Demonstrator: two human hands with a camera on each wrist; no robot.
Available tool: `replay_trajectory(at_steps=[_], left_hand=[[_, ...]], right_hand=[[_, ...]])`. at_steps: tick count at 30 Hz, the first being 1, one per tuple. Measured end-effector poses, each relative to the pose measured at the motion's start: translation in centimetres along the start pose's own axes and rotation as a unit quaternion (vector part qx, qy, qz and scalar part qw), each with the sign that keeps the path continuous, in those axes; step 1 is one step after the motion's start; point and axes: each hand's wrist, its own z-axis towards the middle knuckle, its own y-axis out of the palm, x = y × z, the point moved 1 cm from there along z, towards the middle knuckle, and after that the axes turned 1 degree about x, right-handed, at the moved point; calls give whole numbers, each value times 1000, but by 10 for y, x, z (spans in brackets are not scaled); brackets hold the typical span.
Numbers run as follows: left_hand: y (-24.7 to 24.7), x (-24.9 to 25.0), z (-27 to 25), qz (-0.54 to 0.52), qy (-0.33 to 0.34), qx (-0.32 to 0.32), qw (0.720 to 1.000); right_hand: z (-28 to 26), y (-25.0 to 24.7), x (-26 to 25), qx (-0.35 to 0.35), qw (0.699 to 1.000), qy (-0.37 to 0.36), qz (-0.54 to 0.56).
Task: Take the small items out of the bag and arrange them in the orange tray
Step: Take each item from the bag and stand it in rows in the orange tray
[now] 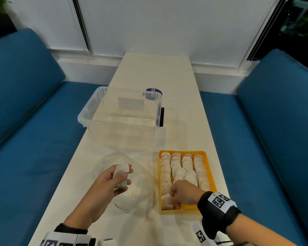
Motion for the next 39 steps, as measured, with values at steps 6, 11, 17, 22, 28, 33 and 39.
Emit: replay_trajectory(at_steps=[6, 11, 17, 22, 28, 33, 39], left_hand=[[4, 2, 3, -25, 0, -25, 999], [10, 4, 6, -70, -9, -63, 996], [23, 6, 6, -58, -19, -102, 993], [32, 9, 3, 15, 23, -129, 991], [34, 9, 3, 100, 58, -113, 987], [34, 8, 2, 138, 78, -91, 983], [40, 5, 2, 148, 68, -96, 982]], right_hand=[[0, 4, -2, 32, 999, 14, -3], [-14, -6, -11, 83, 994, 8, -69], [-50, -27, -50, 235, 960, -141, 63], [-71, -32, -78, 241, 927, -229, 175], [-64, -24, -82, 218, 926, -213, 221], [-64, -27, -77, 138, 904, -174, 365], [-64, -32, -69, 131, 883, -183, 412]])
